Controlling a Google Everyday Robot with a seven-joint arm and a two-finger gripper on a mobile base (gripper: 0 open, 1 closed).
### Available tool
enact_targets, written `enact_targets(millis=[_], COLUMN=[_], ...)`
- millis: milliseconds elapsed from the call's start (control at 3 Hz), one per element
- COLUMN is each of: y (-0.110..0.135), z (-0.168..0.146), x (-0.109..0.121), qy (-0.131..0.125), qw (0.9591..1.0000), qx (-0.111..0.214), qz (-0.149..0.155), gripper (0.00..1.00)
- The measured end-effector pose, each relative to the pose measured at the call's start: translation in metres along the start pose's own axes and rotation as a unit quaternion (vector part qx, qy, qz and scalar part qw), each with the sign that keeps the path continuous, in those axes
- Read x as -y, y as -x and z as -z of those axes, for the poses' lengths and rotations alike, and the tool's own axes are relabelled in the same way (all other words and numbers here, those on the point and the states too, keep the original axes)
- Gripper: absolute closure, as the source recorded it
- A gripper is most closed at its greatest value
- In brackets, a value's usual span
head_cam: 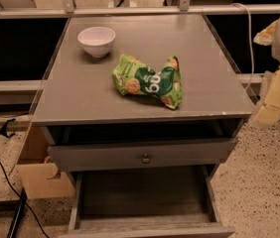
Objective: Place green rice chip bag into middle drawer
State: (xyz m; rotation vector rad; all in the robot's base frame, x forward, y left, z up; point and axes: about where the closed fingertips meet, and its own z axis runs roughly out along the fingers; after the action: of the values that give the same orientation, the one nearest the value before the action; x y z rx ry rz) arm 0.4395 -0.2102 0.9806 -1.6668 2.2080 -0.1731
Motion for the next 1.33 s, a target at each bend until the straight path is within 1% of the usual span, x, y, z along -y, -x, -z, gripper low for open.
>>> enact_targets(millis=[333,667,1000,1333], y=[0.015,0.038,0.064,0.090], z=[-0.008,-0.022,-0.044,-0.069], x=[0.002,0.012,0.029,0.051], qy=[-0.020,-0.039,-0.055,-0.044], qw=[0.9997,0.9977,0.9919,0.9790], qx=[0.005,0.022,0.060,0.110], qz=[0.016,0.050,0.097,0.166], gripper=[0.00,0.00,0.00,0.00])
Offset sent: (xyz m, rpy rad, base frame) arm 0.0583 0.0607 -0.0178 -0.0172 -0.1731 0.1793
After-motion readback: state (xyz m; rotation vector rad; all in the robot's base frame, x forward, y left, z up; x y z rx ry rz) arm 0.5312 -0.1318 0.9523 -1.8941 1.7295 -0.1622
